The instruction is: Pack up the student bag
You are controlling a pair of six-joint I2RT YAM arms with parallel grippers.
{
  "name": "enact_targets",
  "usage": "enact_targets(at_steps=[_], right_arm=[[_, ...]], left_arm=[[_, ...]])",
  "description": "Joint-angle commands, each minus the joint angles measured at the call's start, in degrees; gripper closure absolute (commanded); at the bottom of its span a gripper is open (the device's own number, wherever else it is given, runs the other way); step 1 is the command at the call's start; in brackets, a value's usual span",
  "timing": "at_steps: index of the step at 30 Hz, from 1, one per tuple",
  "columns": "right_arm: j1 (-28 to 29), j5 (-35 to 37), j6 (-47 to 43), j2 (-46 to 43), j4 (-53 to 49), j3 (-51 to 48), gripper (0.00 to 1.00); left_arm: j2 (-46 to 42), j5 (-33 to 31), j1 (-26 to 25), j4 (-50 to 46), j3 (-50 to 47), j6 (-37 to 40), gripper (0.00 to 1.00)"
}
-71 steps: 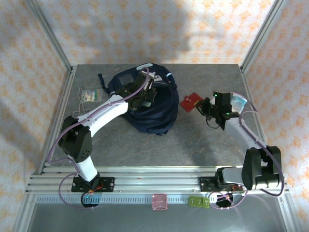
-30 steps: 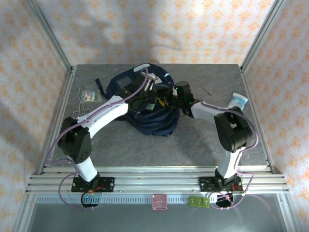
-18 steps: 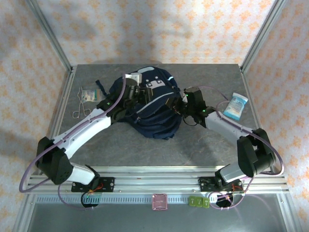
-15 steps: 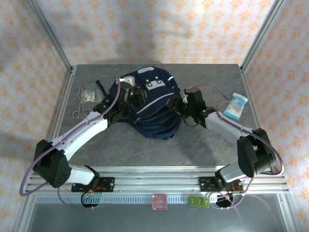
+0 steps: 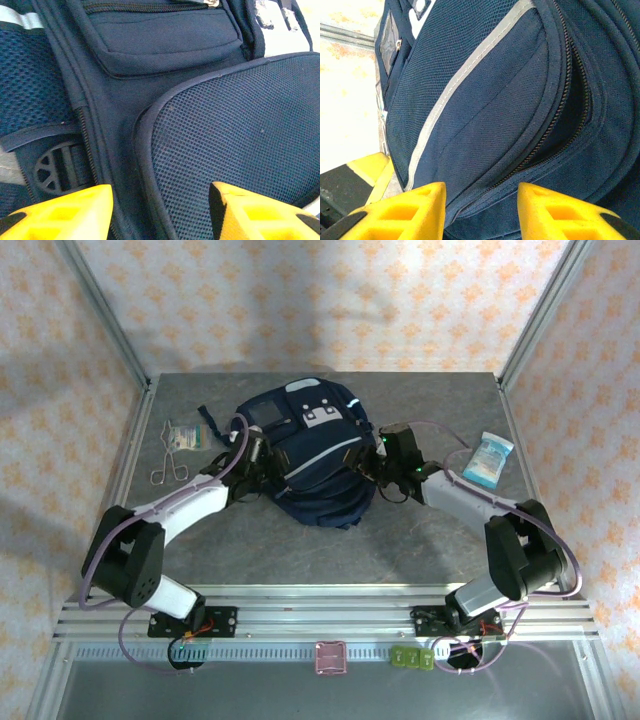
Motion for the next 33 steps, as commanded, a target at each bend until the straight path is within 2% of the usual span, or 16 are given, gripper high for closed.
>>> enact_targets(at_steps=[1,6,8,12,13,20,26,29,33], right_arm=[[-0.24,-0.11,-0.78,0.43,1.5,0.11,0.59],[-0.23,-0.63,-0.87,1.86,1.85,0.72,0.59],[-0.24,-0.66,-1.13,2.41,1.86,0.9,0.59],[-0.33,0.59,-2.37,3.38,0.65,2.07,0.6],[-0.33,1.07,-2.76,3.79,0.1,2.58,0.6],[-3.44,2.74,-4.46,6.8,-2.3,8.47,0.6],[-6.71,6.76,-9.44,11.6,-7.67,18.53,0.6],[-6.6,9.63,-11.77,12.08,-11.45,21.23,0.6],[-6.33,13.2,-12.56,7.64,-15.44,18.14,0.59]], left_arm=[[2.19,1.73,0.08,2.92,2.63,-0.26,0.49],[5.55,3.43,0.1,2.89,5.23,0.61,0.55],[7.5,4.04,0.09,1.95,6.62,1.18,0.72],[9.39,5.61,0.14,0.46,9.12,1.76,0.98],[9.29,5.88,0.11,0.4,9.44,1.77,1.0],[6.06,9.37,0.08,1.37,10.22,-1.45,1.0],[2.47,13.99,0.16,10.14,7.88,-11.86,1.0],[1.14,13.41,-0.02,15.39,5.71,-17.82,1.0],[0.27,11.36,0.03,19.75,3.7,-22.66,1.0]])
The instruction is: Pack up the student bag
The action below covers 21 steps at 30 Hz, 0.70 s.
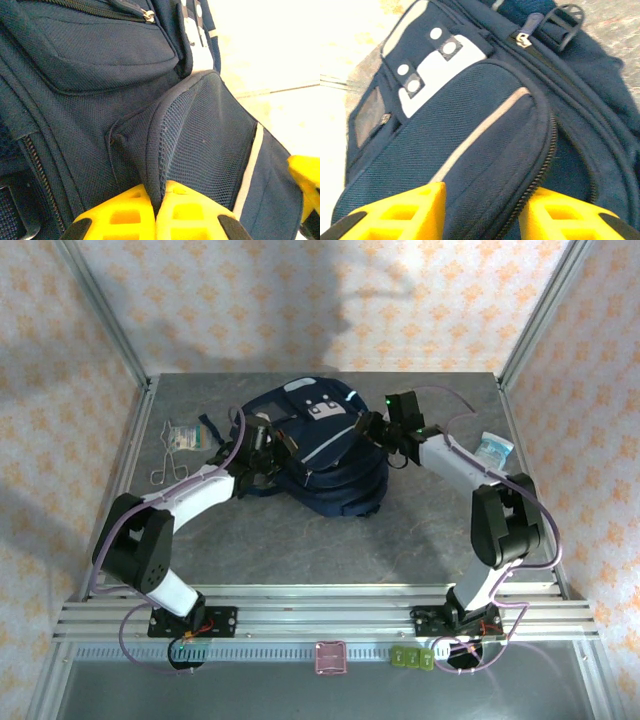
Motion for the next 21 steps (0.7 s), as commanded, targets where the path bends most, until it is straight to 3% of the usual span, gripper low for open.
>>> enact_targets(at_steps=[1,6,11,16,21], right_arm=[[0.29,7.66,-2.71,-5.84,-5.09,-2.8,0.59],[5.93,14.54,-4.33,-16.84,-7.98,-10.44,0.59],[14.04,11.32,-4.52,-22.25,-2.38,-15.82,0.62],[22.88,11.63,-4.47,-16.15,2.07,-12.9,0.61],[26.38,12.01,-3.65,-7.93,3.63,-7.62,0.59]], left_arm=[[-3.75,0.06,-0.26,10.11,-0.44,-6.63,1.0],[-3.6,-0.07,-0.32,11.91,-1.08,-9.21,1.0],[-3.84,-0.06,-0.32,13.58,-1.49,-11.23,1.0],[-4.37,-0.21,-0.41,13.28,-1.44,-11.21,1.0],[-4.81,-0.25,-0.39,12.89,-1.79,-10.92,1.0]])
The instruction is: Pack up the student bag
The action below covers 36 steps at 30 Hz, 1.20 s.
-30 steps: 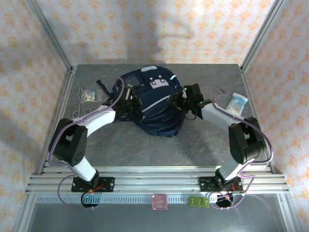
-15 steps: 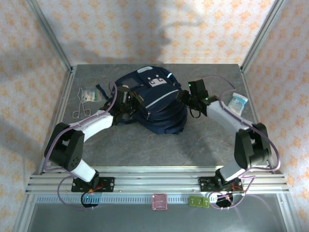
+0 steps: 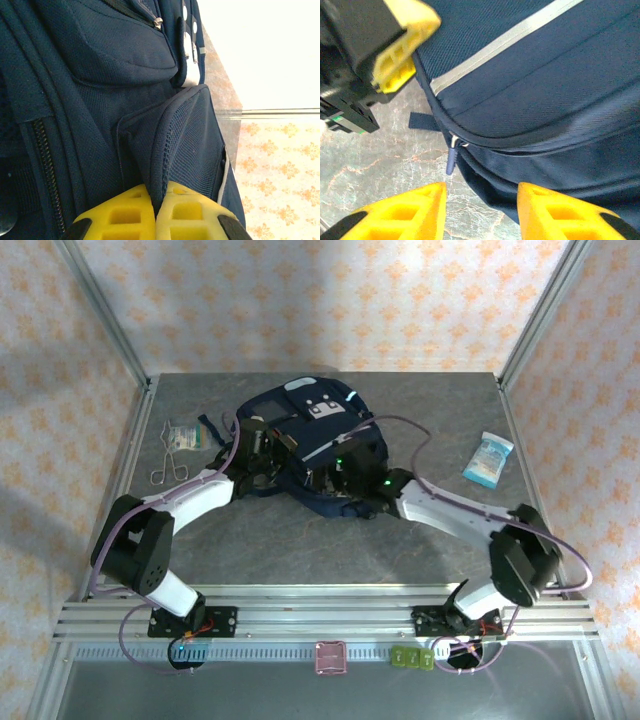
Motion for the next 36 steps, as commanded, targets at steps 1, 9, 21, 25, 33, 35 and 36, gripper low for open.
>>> enact_targets(at_steps=[1,9,21,25,33,35,36], right_arm=[[0.9,1.94,0.6,3.86,2.56,4.2,0.59],[1.35,6.24,3.65,10.51,-0.43,11.39,0.61],[1.6,13.7,8.9,15.21,-9.61,16.49,0.9],[2.3,15.38,8.91,14.04,-10.97,16.84,1.0],[3.1,15.02,10.17,14.71,-10.42,16.78,0.72],[3.1,14.98,10.21,15.15,-9.89,17.09,0.72],[3.06,15.11,10.26,15.32,-9.6,17.31,0.74]], left_arm=[[-4.2,-0.12,-0.35,7.64,0.36,-0.73,1.0],[-4.44,0.76,-0.49,8.53,-0.26,-1.03,1.0],[-4.69,1.03,-0.5,9.34,-0.74,-1.65,1.0],[-4.64,0.77,-0.55,9.17,-0.67,-1.47,1.0],[-4.12,1.25,-0.54,9.87,-0.76,-1.82,1.0],[-4.03,1.29,-0.58,9.94,-0.63,-1.86,1.0],[-4.02,1.38,-0.57,9.91,-0.63,-1.91,1.0]])
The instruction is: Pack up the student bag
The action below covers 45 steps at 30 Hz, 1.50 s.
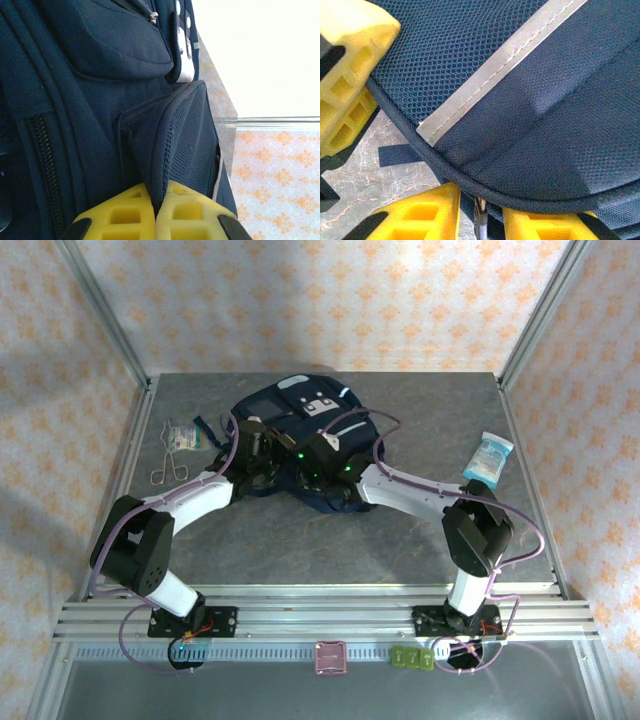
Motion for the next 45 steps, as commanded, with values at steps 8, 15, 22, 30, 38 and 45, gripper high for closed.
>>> enact_targets(at_steps=[8,15,22,30,38,45], right_arm=[[-0.61,7.06,0.99,4.77,-3.88,4.05,1.0],[-1.4,10.45,0.22,-2.28,-5.42,-2.78,1.0],[-7.4,11.43,-2.34,-8.42,-6.93,-12.77,1.0],[-10.56,12.97,-11.71,-11.98,-3.97,-15.46,1.0],[-6.26,6.11,-15.51,-15.12,-2.64,-19.18,1.0],[-1.44,-3.09,-12.62,-12.35,7.45,-17.46,1.0]], left_arm=[[-4.2,1.9,-0.49,6.75,0.71,-0.25,1.0],[-4.55,0.52,0.54,4.24,0.41,3.04,1.0],[-4.84,-0.59,1.88,0.82,0.01,6.98,1.0],[-2.22,0.97,1.88,-0.69,1.6,10.4,1.0],[6.38,2.74,1.88,-6.07,13.22,20.66,1.0],[10.17,0.81,1.92,-8.18,20.27,24.55,0.98]])
